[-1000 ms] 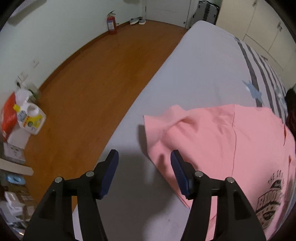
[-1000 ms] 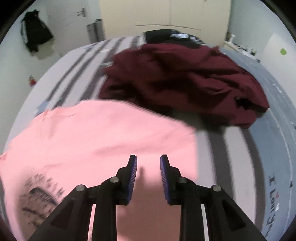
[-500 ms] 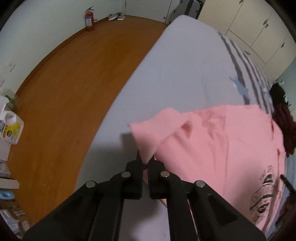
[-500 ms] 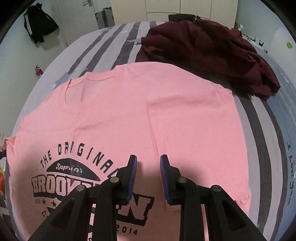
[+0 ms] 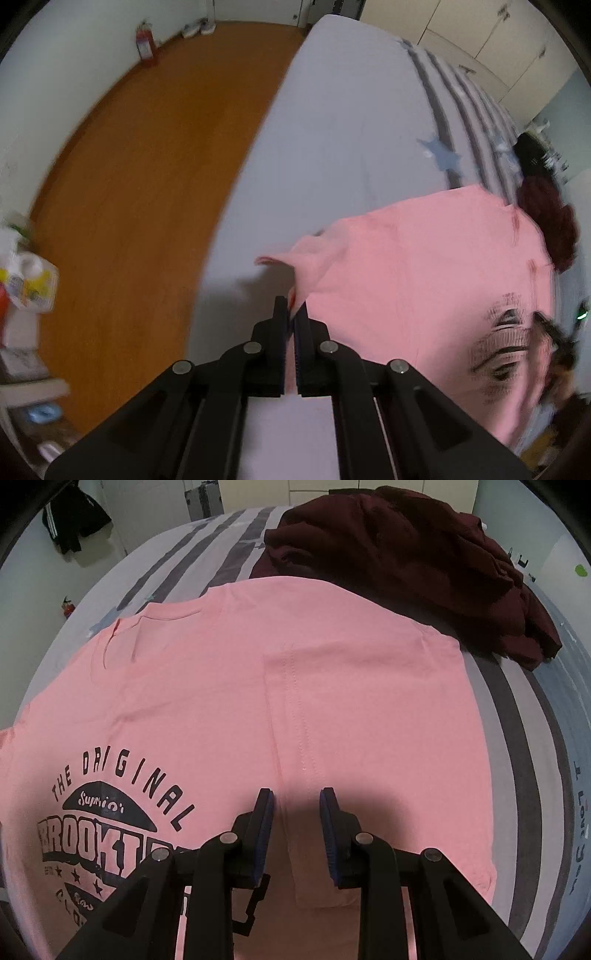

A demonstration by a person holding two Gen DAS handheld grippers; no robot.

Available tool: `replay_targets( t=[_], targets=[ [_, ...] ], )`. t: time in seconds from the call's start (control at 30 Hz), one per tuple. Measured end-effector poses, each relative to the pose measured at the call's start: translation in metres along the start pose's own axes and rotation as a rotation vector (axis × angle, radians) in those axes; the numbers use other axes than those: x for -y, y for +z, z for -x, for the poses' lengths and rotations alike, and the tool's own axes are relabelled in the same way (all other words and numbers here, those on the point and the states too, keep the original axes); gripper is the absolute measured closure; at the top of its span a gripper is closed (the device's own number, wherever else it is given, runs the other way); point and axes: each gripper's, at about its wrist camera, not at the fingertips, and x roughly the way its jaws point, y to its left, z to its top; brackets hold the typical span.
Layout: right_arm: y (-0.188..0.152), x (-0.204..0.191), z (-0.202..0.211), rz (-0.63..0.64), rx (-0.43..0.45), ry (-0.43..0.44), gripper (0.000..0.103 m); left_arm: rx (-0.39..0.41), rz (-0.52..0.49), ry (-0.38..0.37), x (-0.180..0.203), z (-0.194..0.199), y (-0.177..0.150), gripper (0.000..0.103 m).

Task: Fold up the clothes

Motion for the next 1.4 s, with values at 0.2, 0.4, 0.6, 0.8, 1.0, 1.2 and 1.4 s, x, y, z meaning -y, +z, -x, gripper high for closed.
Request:
replay_targets(
  t=[0.2,0.4,0.6,0.8,1.0,1.2,1.4],
  targets=[
    [-0.006,0.012,0.008,0.010,0.008,0.033,0.080,0.015,-0.119,-0.291,0.106,0.025,-0.002,0.101],
    [-0.006,0.027,0.019,0.007,0.019,0.043,0.080,0.061,-0.278,-0.342,0.166,0.028,0.000,0.049],
    [-0.003,0.041,0.032,-0.026,0.040,0.050,0.080,0.083,-0.105,-0.040,0.084,-0.003,-0.020,0.049],
    [-0.011,0.041,0.035,-0.012,0.037,0.061,0.080,0.014,-0.229,0.065,0.101,-0.047,-0.071,0.049],
    [-0.017,0.032,0.035,0.016,0.032,0.075,0.080,-0.106,-0.213,0.124,0.098,-0.082,-0.113,0.062],
    [-0.017,0.028,0.029,0.015,0.024,0.082,0.080,-0.194,-0.302,0.069,0.094,-0.075,-0.161,0.077],
    [-0.019,0.027,0.027,0.018,0.026,0.081,0.080,-0.064,-0.223,0.140,0.070,-0.070,-0.137,0.077]
  ],
)
